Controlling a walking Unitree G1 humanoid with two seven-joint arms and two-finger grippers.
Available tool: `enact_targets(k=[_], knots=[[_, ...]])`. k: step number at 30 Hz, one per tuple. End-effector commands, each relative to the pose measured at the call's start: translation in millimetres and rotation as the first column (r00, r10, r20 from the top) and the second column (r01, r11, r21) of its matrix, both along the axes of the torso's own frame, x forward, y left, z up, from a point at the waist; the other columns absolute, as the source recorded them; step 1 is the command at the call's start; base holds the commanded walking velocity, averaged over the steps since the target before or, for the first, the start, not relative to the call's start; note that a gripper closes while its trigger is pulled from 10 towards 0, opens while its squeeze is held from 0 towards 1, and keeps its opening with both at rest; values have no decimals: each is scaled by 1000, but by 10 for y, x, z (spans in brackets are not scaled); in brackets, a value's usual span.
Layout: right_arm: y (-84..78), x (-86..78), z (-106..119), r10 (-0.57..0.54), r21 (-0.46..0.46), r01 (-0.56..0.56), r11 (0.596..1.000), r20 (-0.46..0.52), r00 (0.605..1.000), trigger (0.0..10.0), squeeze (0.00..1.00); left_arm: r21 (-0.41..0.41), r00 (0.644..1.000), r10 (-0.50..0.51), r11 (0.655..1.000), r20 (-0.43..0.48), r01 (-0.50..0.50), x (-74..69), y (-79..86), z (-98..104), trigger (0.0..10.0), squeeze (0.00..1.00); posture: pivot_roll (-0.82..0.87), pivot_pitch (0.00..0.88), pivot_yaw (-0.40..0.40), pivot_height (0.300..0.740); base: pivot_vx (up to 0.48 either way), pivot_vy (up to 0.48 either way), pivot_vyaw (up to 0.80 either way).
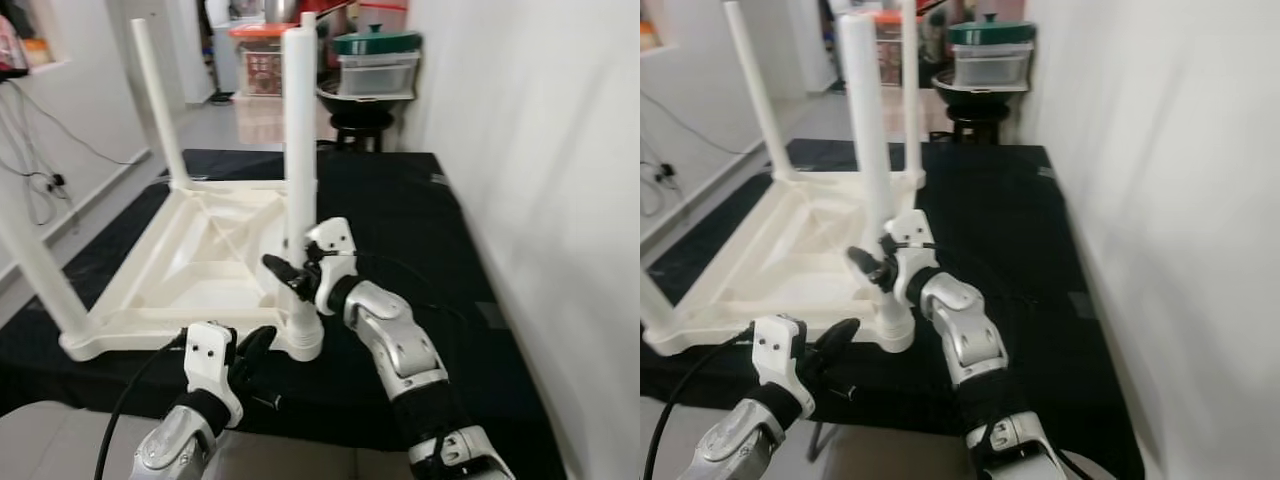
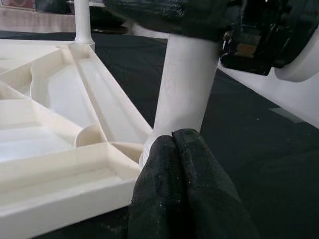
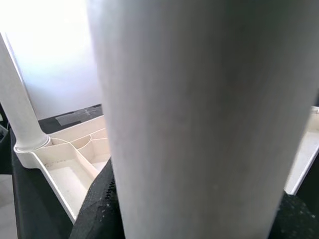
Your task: Building children table
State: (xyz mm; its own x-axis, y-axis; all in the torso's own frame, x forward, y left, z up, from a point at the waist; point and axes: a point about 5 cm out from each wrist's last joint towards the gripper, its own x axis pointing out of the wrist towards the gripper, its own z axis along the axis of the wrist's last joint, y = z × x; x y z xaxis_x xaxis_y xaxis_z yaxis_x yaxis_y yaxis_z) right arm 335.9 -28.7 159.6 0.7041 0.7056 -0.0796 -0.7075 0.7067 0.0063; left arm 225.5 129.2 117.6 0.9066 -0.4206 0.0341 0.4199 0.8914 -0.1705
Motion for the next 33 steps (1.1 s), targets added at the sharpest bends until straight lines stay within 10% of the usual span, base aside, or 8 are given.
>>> enact_targets(k=[1,8,9,10,18,21,22,33], knots=[[20,-32,-273,12,-41,-18,999,-138,990,10000,1000,15,1000,8,1000,-8,-8,-1,23,-18,10000,0,10,0,8,740,0,0,0],[94,-66,199,390,69,-389,919,-2,921,10000,875,11,1000,1,1000,-13,0,1,18,-20,10000,0,9,0,11,740,0,0,0],[66,-67,278,511,63,-512,857,38,859,10000,90,10,1000,0,1000,-14,0,7,17,-23,10000,0,11,0,9,740,0,0,0],[49,-81,308,579,66,-581,811,56,814,10000,0,9,1000,0,1000,-15,0,11,18,-24,10000,0,15,0,7,740,0,0,0],[82,24,306,728,53,-728,684,14,685,10000,0,9,1000,1,1000,-18,-1,14,20,-38,10000,0,33,0,7,740,0,0,0],[114,54,283,720,46,-719,693,0,694,7843,0,9,1000,0,1000,-19,0,9,18,-42,10000,0,39,0,7,740,0,0,0],[109,58,269,722,58,-721,691,-10,692,0,0,9,1000,0,1000,-20,0,7,16,-44,10000,0,38,0,8,740,0,0,0],[-36,118,27,568,26,-568,823,-70,820,0,0,6,1000,-2,1000,-21,2,-12,-8,-49,10000,0,33,0,-1,740,0,0,0]])
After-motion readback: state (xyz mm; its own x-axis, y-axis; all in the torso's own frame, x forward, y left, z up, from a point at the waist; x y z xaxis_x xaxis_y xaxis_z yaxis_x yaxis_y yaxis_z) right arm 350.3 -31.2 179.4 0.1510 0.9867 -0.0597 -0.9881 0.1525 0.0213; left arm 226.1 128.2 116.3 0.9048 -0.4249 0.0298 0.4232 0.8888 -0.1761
